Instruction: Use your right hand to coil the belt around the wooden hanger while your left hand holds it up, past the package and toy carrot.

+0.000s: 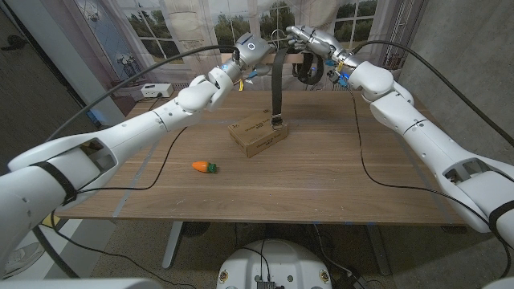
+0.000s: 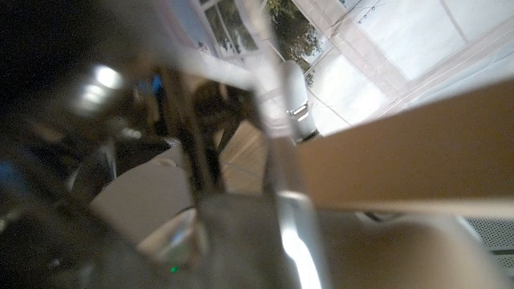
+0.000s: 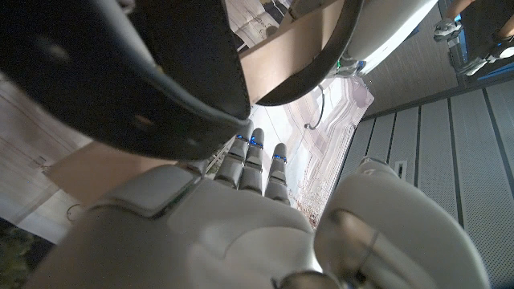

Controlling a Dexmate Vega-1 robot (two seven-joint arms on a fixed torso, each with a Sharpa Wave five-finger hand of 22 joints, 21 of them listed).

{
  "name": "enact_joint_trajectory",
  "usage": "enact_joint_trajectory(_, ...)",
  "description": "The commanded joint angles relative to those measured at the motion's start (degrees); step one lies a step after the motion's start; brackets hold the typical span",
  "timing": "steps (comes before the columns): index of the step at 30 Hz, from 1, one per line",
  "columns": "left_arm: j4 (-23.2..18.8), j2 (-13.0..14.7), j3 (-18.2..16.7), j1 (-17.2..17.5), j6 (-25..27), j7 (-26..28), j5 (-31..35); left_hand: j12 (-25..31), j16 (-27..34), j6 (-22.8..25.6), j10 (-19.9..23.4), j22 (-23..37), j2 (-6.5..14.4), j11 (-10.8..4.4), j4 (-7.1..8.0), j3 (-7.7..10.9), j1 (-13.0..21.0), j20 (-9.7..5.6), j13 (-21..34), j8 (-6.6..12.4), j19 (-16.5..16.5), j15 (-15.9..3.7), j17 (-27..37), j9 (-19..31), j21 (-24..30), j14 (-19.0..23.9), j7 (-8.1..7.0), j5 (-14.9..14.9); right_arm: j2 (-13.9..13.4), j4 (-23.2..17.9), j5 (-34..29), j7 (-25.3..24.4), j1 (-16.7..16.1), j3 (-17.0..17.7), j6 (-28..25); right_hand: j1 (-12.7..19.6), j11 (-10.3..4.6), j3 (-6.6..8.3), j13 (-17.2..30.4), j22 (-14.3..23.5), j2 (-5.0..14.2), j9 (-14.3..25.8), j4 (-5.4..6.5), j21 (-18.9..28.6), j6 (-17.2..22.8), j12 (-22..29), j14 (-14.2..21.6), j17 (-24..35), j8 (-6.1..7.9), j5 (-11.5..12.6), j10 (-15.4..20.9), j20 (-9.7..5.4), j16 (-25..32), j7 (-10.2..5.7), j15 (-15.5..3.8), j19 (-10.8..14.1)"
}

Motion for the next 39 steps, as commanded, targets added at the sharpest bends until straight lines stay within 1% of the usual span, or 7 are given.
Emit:
enact_joint_trajectory(1,0.21,0.27,-0.47,0.17,-1.39,0.24,-0.64,0.03,0.04,0.39,-0.75,0.07,-0.19,-1.0,0.37,0.22,-0.21,-2.97,0.19,0.34,-0.19,0.06,0.07,-0.03,-0.14,0.35,-0.01,0.43,1.51,4.11,5.53,-0.91,-0.12,2.13,3.2,-0.58,-0.18,-0.49,-0.41,-0.04,0.12,-0.08,0.02,-1.2,0.7,-0.68,-2.5,-1.15,-0.78,0.36,-0.97,0.01,-0.42,-0.08,-0.19,-1.36)
enact_joint_trajectory(7,0.67,0.22,-0.63,0.02,-2.7,0.85,-1.36,0.04,-0.09,0.41,-0.66,0.08,-0.23,-0.81,0.4,0.21,-0.18,-2.95,0.19,0.4,-0.2,0.07,-0.08,-0.01,-0.12,0.27,0.09,0.54,1.67,4.83,5.86,-2.81,-0.67,2.96,4.37,-0.57,-0.51,-0.56,-1.01,-0.12,0.28,-0.09,-0.33,-2.4,1.65,-1.24,-5.07,-2.57,-1.4,0.52,-1.6,-0.42,-0.57,-0.04,-0.45,-2.5)
enact_joint_trajectory(11,-0.03,0.3,-1.62,0.38,-3.4,-0.54,-3.98,0.03,0.25,0.39,-0.69,0.06,-0.25,-0.73,0.42,0.21,-0.16,-2.92,0.19,0.5,-0.2,0.0,0.28,0.13,-0.13,0.55,0.15,0.62,1.74,4.35,4.72,-6.48,-1.77,3.98,5.94,-0.54,-1.1,-0.69,-2.34,-0.27,0.67,-0.07,-0.97,-5.64,2.86,-1.99,-8.39,-5.66,-2.96,0.78,-2.51,-0.69,-0.32,-0.19,-0.95,-6.52)
enact_joint_trajectory(12,-0.11,0.35,-1.8,0.47,-3.54,-0.54,-4.37,0.03,0.0,0.4,-0.7,0.07,-0.26,-0.8,0.43,0.2,-0.16,-2.93,0.19,0.48,-0.21,0.02,0.04,0.09,-0.12,0.31,0.04,0.63,1.66,4.19,4.48,-7.09,-1.95,4.16,6.23,-0.52,-1.12,-0.71,-2.55,-0.28,0.73,-0.07,-1.07,-6.04,3.11,-2.05,-9.14,-6.15,-3.18,0.82,-2.57,-0.66,-0.4,-0.22,-1.09,-6.83)
enact_joint_trajectory(25,-3.4,1.55,-4.64,2.67,-3.36,-4.06,-10.26,0.06,0.14,0.32,-0.66,0.03,-0.27,-0.89,0.48,0.17,-0.11,-2.89,0.19,0.52,-0.08,0.05,0.13,0.09,-0.09,0.51,0.14,0.81,0.43,2.29,4.73,-11.15,-3.65,6.32,6.02,-0.51,-1.84,-0.81,-3.19,-0.32,0.82,-0.05,-1.38,-7.05,4.06,-2.19,-10.29,-7.66,-3.79,0.96,-2.76,-0.4,-0.25,-0.59,-0.94,-7.11)
enact_joint_trajectory(28,-5.24,2.1,-5.81,3.57,-2.45,-6.94,-12.8,0.03,0.2,0.45,-0.78,0.05,-0.26,-0.84,0.48,0.16,-0.1,-2.9,0.2,0.58,-0.14,0.03,0.21,0.11,-0.09,0.54,0.24,0.84,0.46,2.22,4.9,-12.11,-4.1,6.78,6.2,-0.62,-1.92,-0.9,-3.38,-0.33,0.79,-0.05,-1.42,-7.49,4.21,-2.19,-10.93,-8.11,-4.03,0.99,-2.73,-0.41,-0.32,-0.56,-1.13,-7.52)
enact_joint_trajectory(39,-12.9,3.85,-9.09,5.96,6.47,-23.92,-21.74,0.04,-0.08,0.1,-0.86,-0.1,-0.02,-0.69,0.54,0.18,-0.03,-2.82,0.2,0.72,-0.12,0.0,-0.03,0.52,-0.12,0.24,0.39,0.91,-0.21,-0.11,3.57,-15.08,-6.07,7.52,7.11,-0.89,-1.87,-1.08,-3.75,-0.33,0.78,-0.04,-1.46,-7.99,4.8,-2.09,-11.19,-9.0,-4.41,1.08,-2.41,-0.49,-0.06,-0.62,-1.12,-7.34)
